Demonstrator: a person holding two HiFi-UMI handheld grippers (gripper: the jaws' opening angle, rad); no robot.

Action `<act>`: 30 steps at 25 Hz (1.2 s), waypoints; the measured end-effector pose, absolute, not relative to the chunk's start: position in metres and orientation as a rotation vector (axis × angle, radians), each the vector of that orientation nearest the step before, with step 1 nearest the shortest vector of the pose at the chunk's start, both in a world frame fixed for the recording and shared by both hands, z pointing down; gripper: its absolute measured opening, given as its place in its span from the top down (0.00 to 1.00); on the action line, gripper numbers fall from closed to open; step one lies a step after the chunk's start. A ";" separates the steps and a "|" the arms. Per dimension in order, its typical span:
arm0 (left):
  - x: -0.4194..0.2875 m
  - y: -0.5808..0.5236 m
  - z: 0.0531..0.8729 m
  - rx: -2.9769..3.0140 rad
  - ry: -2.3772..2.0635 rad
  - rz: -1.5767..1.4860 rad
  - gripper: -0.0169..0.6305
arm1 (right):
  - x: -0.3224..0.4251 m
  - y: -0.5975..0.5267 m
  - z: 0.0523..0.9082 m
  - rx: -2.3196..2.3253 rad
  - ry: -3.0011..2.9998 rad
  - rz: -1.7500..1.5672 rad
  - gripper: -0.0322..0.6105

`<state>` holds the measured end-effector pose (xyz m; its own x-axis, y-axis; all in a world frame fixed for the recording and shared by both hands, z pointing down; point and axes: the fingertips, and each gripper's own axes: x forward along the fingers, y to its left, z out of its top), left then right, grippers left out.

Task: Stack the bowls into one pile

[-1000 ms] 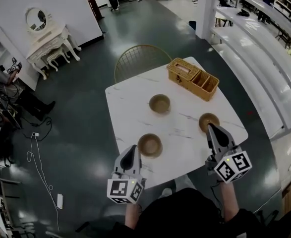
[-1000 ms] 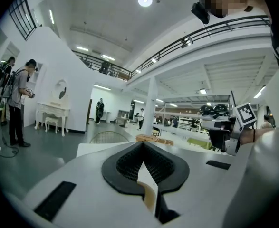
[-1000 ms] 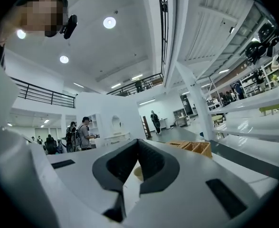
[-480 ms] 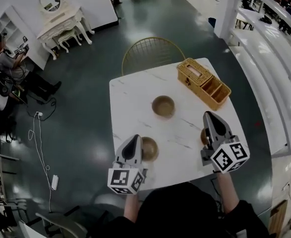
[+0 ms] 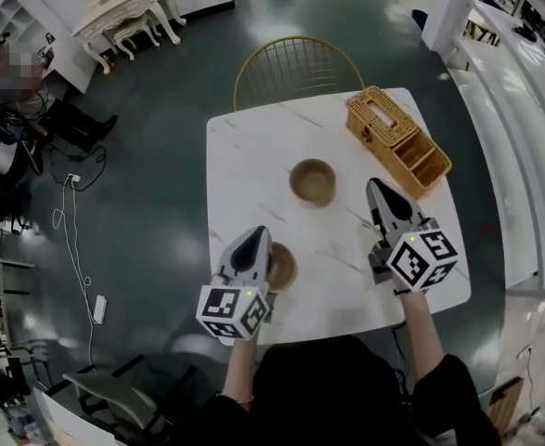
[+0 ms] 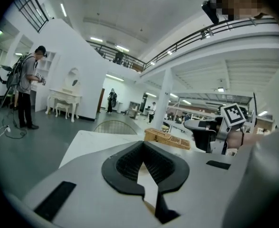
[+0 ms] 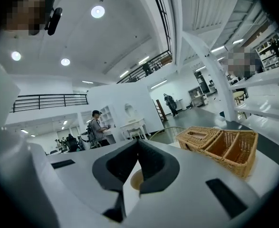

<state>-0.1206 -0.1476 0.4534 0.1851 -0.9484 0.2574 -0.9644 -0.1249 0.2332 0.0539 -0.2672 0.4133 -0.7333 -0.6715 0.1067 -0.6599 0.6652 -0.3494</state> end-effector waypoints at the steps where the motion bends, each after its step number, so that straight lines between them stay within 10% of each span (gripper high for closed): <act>1: -0.121 -0.150 0.457 2.117 -1.796 0.060 0.95 | 0.049 -0.272 0.418 -1.129 2.851 -0.593 0.93; 23: -0.113 -0.189 0.497 2.073 -1.620 0.118 0.95 | -0.014 -0.335 0.528 -1.155 3.041 -0.968 0.92; 30: -0.108 -0.195 0.504 2.065 -1.590 0.132 0.95 | -0.018 -0.343 0.558 -1.194 2.996 -1.150 0.78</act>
<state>-0.1085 -0.1950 0.5043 0.3043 -0.8719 0.3837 -0.9232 -0.1706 0.3445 -0.0181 -0.3428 0.5580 -0.7220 -0.5046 0.4733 -0.6917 0.5404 -0.4791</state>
